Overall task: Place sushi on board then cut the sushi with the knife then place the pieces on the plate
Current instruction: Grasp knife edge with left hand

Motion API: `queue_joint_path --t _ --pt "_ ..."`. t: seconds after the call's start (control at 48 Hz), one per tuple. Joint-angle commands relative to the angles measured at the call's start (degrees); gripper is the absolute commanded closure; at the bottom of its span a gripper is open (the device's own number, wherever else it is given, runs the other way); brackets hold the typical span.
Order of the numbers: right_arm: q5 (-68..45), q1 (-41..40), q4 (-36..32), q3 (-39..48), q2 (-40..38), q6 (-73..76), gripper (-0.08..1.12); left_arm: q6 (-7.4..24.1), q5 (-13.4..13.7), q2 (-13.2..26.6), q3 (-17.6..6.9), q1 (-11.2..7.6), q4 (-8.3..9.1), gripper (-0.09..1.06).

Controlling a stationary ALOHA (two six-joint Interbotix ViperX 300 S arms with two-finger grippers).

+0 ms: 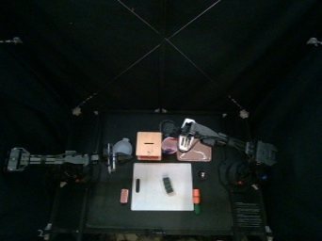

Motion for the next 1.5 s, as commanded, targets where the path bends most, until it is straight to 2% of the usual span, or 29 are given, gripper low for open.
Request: queue_joint_path --t 0.021,0.292,0.458,0.625,0.771,0.958,1.042,1.104,1.312,1.5 --pt "-0.1 1.1 -1.0 0.4 -5.4 0.3 0.67 0.2 -1.1 -0.2 -2.0 0.18 0.00 0.92" --pt "-0.7 7.0 -7.2 5.5 -11.0 1.6 0.67 0.1 -2.3 -0.3 -3.3 0.18 0.00 0.92" --pt "-3.6 10.6 -10.5 8.1 -15.0 7.8 0.67 0.1 -3.9 -0.3 -3.5 0.18 0.09 0.92" --pt "-8.0 13.4 -8.4 12.8 -19.5 12.0 0.67 0.0 -5.0 -0.3 -3.7 0.18 0.09 0.92" --pt "-17.3 14.7 -3.8 20.0 -23.9 17.4 0.67 0.1 -5.1 -0.2 -4.1 -0.35 0.26 0.92" --pt "-27.9 16.4 -0.7 30.1 -30.6 21.5 0.67 0.1 -5.1 0.4 -4.8 -1.93 2.72 0.90" --pt "-33.6 17.1 1.1 35.1 -33.8 23.8 0.67 0.1 -5.1 0.7 -5.4 -2.64 4.31 0.83" --pt "-37.7 17.4 1.8 38.4 -35.9 24.9 0.67 0.0 -5.1 1.0 -6.2 -3.16 5.10 0.75" --pt "-50.9 19.6 4.2 48.0 -41.3 25.4 0.67 -0.1 -5.0 3.6 -8.2 -5.01 5.19 0.42" --pt "-58.4 20.3 6.3 53.4 -41.5 25.2 0.67 0.0 -4.7 7.8 -10.0 -7.56 5.10 0.18"
